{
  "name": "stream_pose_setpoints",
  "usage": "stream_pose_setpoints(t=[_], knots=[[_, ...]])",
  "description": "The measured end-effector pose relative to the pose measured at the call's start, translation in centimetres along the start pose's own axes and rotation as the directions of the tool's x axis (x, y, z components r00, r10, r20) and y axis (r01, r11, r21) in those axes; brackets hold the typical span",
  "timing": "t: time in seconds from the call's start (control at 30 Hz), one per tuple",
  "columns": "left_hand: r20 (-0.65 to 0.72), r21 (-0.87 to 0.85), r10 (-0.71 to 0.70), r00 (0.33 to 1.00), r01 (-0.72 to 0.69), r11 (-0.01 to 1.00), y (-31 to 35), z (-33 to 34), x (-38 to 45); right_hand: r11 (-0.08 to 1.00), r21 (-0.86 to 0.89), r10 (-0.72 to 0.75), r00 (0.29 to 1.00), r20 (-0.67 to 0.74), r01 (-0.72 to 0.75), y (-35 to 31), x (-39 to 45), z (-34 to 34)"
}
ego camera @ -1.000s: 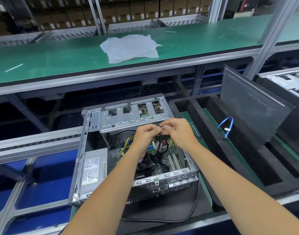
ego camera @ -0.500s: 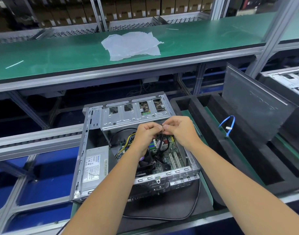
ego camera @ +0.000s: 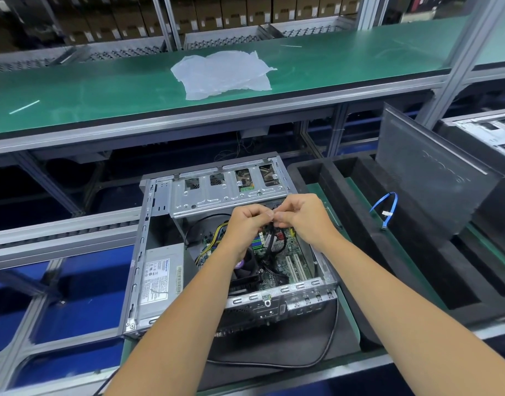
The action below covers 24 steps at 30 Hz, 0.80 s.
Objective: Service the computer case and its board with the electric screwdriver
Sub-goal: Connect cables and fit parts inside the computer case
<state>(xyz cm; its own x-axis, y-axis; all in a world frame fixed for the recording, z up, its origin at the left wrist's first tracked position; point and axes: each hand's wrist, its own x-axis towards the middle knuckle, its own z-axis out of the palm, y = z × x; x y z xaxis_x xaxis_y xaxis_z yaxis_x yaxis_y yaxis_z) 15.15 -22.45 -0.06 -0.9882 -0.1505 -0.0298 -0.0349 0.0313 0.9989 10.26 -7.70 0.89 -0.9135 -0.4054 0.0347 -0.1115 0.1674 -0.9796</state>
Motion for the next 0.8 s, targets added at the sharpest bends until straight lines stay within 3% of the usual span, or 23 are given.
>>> stream_pose_setpoints(t=[0.23,0.53,0.8], knots=[[0.027,0.005,0.015,1.000,-0.015,1.000,-0.14,-0.23,-0.05,1.000,-0.018,0.003,1.000,0.017,-0.003,0.21,0.31,-0.14],[-0.037,0.105,-0.018,0.999,0.021,0.994,-0.41,-0.20,0.13,0.997,-0.071,0.021,0.997,0.073,-0.016,0.20,0.55,-0.33],[-0.090,-0.005,-0.046,0.995,0.046,0.999,-0.10,0.00,0.03,1.000,0.000,-0.008,0.996,0.093,0.008,-0.29,0.20,-0.39]])
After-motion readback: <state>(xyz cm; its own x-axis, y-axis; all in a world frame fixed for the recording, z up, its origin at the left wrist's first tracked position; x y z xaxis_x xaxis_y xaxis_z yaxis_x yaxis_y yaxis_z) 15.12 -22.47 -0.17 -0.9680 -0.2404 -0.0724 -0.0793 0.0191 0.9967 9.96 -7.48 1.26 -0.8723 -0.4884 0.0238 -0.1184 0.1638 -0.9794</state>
